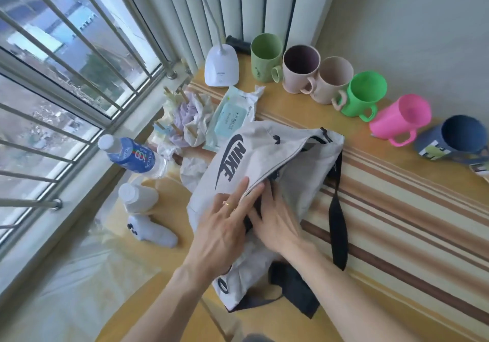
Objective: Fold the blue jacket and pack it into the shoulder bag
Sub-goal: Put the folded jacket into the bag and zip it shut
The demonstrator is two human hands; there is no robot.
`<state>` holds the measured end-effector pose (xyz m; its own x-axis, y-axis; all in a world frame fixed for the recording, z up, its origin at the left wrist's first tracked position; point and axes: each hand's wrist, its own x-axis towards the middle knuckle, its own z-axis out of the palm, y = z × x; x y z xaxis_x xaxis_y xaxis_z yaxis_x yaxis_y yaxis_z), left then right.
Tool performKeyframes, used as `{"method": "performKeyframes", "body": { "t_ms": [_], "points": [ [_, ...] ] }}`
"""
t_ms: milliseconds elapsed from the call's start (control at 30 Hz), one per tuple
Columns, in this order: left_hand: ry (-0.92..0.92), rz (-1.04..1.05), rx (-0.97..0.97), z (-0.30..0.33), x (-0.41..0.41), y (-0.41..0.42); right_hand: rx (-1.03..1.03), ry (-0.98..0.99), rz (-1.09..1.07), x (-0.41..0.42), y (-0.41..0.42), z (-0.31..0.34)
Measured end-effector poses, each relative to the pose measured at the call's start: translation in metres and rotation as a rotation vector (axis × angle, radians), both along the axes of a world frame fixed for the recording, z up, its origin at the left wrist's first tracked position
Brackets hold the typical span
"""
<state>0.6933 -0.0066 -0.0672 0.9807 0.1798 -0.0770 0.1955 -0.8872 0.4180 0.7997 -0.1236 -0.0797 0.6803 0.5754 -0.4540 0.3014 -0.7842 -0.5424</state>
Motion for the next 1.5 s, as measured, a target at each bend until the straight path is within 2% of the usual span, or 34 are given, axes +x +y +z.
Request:
{"method": "performKeyframes", "body": {
  "t_ms": [100, 267, 367, 433, 500, 600, 700, 800, 967, 1067, 1133, 1200, 1267, 1400, 1500],
  "points": [
    [0.005, -0.047, -0.038, -0.022, -0.012, -0.003, -0.032, -0.237, 0.226, -0.002, -0.042, 0.004],
    [0.035, -0.098, -0.007, -0.044, -0.026, -0.019, -0.273, -0.358, 0.542, 0.011, -0.077, 0.028],
    [0.103, -0.107, -0.128, -0.042, -0.035, -0.025, -0.293, -0.427, 0.626, 0.019, -0.082, 0.044],
    [0.026, 0.015, -0.235, -0.030, -0.045, -0.030, -0.229, -0.462, 0.648, 0.021, -0.080, 0.054],
    [-0.082, 0.221, -0.245, -0.019, -0.061, -0.036, -0.135, -0.492, 0.643, 0.021, -0.076, 0.063],
    [0.001, 0.517, -0.308, -0.015, -0.083, -0.041, -0.042, -0.547, 0.596, 0.017, -0.061, 0.074],
    [0.122, 0.620, -0.371, -0.020, -0.099, -0.044, 0.046, -0.540, 0.501, 0.007, -0.046, 0.072],
    [0.145, 0.654, -0.374, -0.017, -0.107, -0.044, 0.097, -0.454, 0.526, -0.007, -0.032, 0.073],
    [0.040, 0.722, -0.644, 0.024, -0.108, -0.040, 0.028, -0.298, 0.754, -0.049, -0.010, 0.062],
    [-0.016, 0.675, -0.695, 0.044, -0.105, -0.035, 0.060, -0.297, 0.741, -0.061, -0.005, 0.057],
    [-0.035, 0.575, -0.685, 0.049, -0.102, -0.030, 0.128, -0.263, 0.676, -0.057, -0.007, 0.060],
    [0.013, 0.487, -0.585, 0.040, -0.098, -0.027, 0.134, -0.217, 0.647, -0.054, -0.013, 0.064],
    [0.056, 0.469, -0.441, 0.025, -0.092, -0.026, 0.126, -0.197, 0.640, -0.054, -0.018, 0.067],
    [0.043, 0.468, -0.293, 0.006, -0.087, -0.031, 0.116, -0.211, 0.608, -0.043, -0.018, 0.072],
    [0.013, 0.489, -0.259, 0.007, -0.095, -0.028, 0.107, -0.103, 0.367, 0.003, -0.023, 0.079]
  ]
}}
